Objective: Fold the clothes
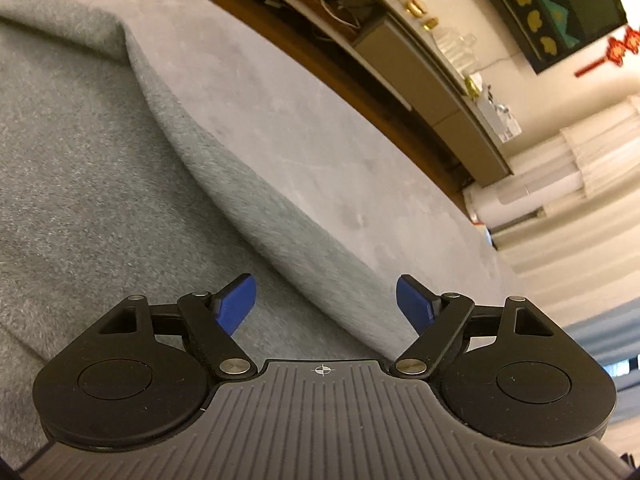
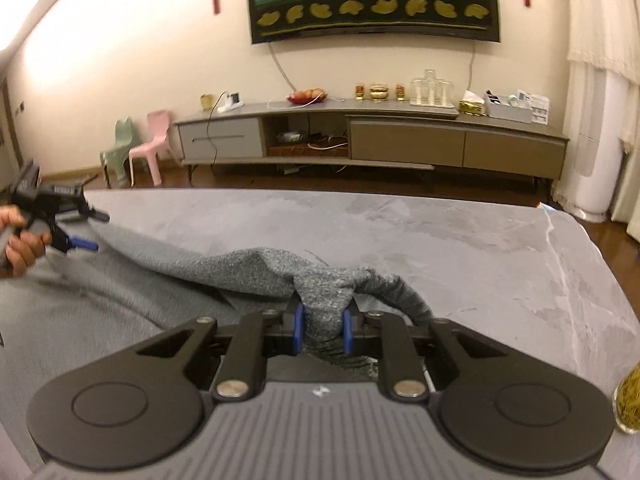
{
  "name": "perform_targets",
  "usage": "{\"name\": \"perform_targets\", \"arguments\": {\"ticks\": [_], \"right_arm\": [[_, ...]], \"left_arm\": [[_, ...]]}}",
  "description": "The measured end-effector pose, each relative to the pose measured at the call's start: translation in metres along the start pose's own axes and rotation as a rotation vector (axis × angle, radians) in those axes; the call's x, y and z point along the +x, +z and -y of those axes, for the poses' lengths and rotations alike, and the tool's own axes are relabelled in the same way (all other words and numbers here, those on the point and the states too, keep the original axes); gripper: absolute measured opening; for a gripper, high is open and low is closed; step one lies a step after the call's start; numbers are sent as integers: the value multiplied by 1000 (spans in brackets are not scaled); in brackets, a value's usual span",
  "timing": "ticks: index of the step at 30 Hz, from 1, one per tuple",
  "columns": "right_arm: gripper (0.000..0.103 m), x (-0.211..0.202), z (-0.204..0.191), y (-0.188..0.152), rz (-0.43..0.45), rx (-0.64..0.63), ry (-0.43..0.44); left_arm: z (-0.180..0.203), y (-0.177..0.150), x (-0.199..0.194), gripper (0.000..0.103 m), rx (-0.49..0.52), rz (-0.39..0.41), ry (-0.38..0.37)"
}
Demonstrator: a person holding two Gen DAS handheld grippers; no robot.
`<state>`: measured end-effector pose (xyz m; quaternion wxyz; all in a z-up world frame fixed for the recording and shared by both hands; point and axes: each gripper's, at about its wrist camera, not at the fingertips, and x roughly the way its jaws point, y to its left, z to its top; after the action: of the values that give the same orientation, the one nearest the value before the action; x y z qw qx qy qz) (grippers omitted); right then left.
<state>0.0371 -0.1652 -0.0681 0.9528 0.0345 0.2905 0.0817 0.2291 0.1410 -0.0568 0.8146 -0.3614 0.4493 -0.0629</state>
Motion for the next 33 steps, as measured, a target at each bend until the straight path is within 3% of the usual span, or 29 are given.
{"name": "perform_targets", "arguments": {"ticks": [3, 4, 6, 7, 10, 14, 17, 20, 22, 26, 30, 33], "right_arm": [[18, 2, 8, 1, 7, 20, 14], [18, 2, 10, 1, 8, 19, 19], [18, 6, 11, 0, -1, 12, 15], [17, 8, 13, -1, -6, 5, 4], [17, 3, 17, -1, 1, -38, -17], [17, -47, 13, -7, 70, -199, 28], [17, -75, 9, -34, -17, -303, 42], [18, -76, 2, -70, -199, -349, 69], [22, -71, -1, -86, -290, -353, 68], [35, -82, 6, -86, -344, -200, 78], [68, -104, 30, -79, -302, 74, 162], [69, -96, 50, -83, -348, 295, 155]], "left_arm": [[-9, 11, 6, 67, -50, 23, -11], [-10, 15, 8, 60, -64, 28, -19], [-9, 20, 8, 15, -64, 39, -22], [-6, 20, 5, 0, -46, 52, -16], [5, 13, -17, 0, 6, 95, -27], [14, -45, -114, 0, 70, 136, -150], [-32, -112, -171, 0, 146, 66, -163], [-74, -174, -174, 0, 184, -75, -86], [-96, -193, -164, 0, 163, -112, -49], [-112, -199, -154, 0, 134, -92, -46], [-111, -197, -156, 0, 150, -59, -80], [-109, -196, -154, 0, 146, -45, -96]]}}
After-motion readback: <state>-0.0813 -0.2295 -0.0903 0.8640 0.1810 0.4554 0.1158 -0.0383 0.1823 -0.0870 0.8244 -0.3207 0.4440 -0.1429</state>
